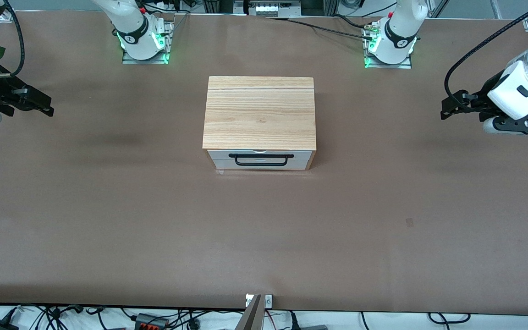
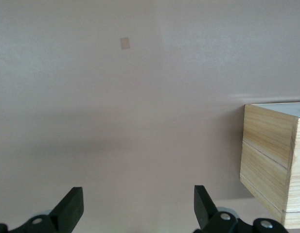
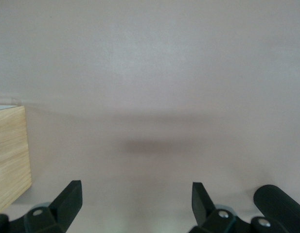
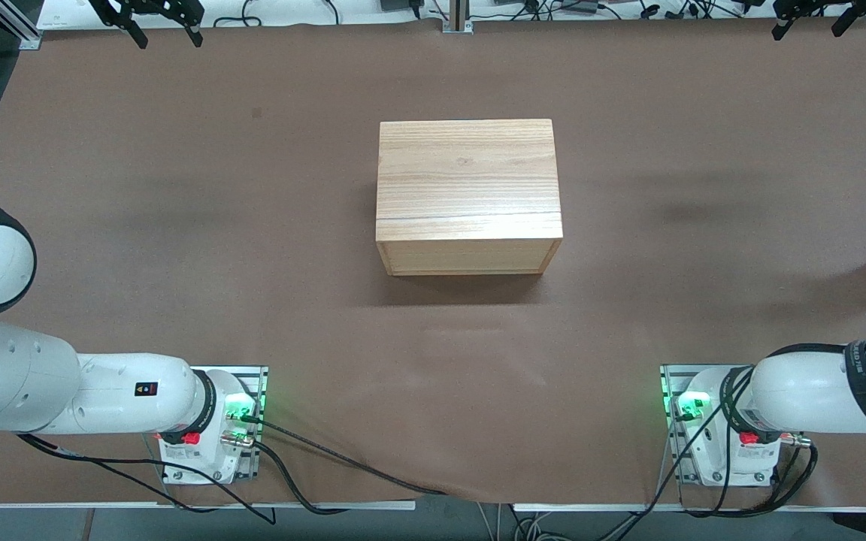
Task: Pull top drawer with both arms simultaneously
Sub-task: 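Move the left and right grippers inward toward the cabinet's drawer handle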
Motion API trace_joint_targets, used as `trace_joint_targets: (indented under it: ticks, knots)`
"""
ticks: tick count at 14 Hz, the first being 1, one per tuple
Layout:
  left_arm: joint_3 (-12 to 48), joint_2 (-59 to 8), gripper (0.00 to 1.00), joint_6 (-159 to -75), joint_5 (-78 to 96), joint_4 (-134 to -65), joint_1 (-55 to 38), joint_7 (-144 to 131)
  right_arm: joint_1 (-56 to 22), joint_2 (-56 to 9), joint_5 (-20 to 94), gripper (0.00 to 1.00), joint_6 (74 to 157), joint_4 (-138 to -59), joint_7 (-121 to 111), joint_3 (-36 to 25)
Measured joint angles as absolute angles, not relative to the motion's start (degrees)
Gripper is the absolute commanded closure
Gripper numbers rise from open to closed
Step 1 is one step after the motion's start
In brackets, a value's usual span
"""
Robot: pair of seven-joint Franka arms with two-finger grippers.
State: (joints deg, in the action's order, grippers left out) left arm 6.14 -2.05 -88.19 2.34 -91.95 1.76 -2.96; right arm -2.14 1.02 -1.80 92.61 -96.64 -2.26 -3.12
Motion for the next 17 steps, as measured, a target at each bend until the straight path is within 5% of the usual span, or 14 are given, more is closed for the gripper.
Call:
trace_joint_targets:
  ticks: [12,17]
  knots:
    - [7.2,-4.9,0.0,-91.5,3.6,-90.9,1.0,-2.9,-2.1,-0.4,-1.6,0.0,91.0,-96.6,-2.2,-3.1]
    - [7.7,-12.2,0.0,-96.4,16.5,-90.6,0.4,-2.9,-1.9,-4.4,-0.4,0.0,91.0,-96.7,-2.3,-3.0]
